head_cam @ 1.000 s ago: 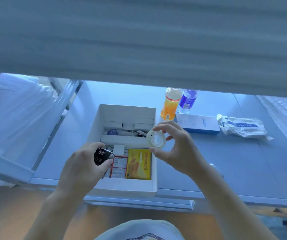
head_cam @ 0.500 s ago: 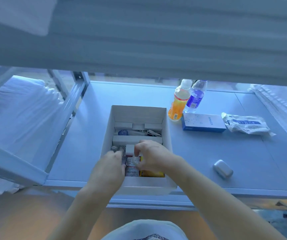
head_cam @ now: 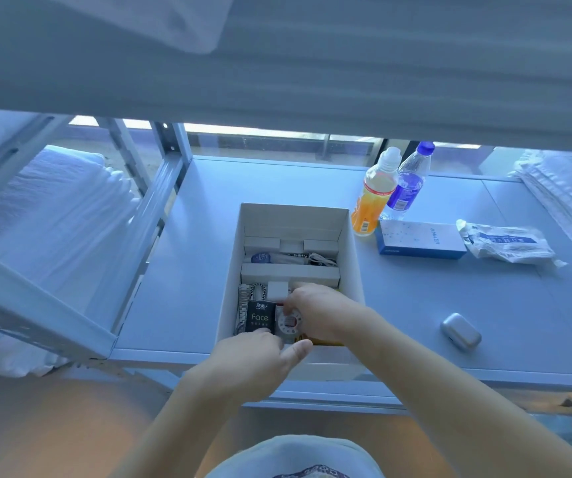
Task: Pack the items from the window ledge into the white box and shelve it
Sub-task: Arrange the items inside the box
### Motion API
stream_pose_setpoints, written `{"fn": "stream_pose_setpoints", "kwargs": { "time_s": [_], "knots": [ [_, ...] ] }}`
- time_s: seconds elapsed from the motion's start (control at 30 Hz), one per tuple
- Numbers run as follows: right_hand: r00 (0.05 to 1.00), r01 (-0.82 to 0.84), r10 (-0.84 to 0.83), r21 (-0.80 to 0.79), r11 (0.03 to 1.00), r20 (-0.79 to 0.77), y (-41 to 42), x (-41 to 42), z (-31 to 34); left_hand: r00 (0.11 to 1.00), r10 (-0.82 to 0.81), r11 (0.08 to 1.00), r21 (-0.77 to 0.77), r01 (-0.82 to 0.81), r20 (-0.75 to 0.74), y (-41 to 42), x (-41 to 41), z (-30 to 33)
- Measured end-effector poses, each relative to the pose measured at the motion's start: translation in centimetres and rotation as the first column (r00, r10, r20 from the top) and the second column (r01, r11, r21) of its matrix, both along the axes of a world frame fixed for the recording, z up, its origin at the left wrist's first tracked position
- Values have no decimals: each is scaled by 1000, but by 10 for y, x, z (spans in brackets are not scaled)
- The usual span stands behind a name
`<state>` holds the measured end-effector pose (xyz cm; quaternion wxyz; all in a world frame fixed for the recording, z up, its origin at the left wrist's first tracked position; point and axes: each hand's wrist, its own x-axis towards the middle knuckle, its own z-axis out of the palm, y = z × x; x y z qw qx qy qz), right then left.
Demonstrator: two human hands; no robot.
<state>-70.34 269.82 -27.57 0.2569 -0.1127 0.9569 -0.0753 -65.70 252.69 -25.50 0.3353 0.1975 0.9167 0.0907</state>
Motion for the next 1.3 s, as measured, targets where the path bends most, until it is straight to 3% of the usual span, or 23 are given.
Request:
{"fn": "stream_pose_setpoints", "kwargs": {
  "time_s": [0.13,0.33,0.4,0.53,0.67,0.97,1.1,1.3],
  "knots": [
    [1000,-2,3,-37,999,15,3,2,-6,994,51,999,-4,-51,98,6,-13,-7],
    [999,-21,23,-52,998,38,6,6,-8,976,4,999,41,-13,218,9,-28,-7],
    [998,-34,38,-67,997,56,8,6,-7,981,36,996,68,-50,190,7,-27,-12],
    [999,40,-39,-95,995,15,10,5,-8,994,103,992,81,-99,-41,6,-17,-19],
    [993,117,-118,-44,992,-6,11,4,-11,992,119,992,38,-121,34,8,-21,-17],
    [989,20,-16,-25,999,145,8,4,-12,980,197,980,-12,-197,4,12,-19,-17],
    [997,62,-61,-27,998,46,6,2,-10,987,154,988,-37,-152,36,12,-19,-16],
    [977,128,-153,-171,977,-146,10,2,-1,988,155,988,-27,-155,21,13,-20,-15]
  ]
}}
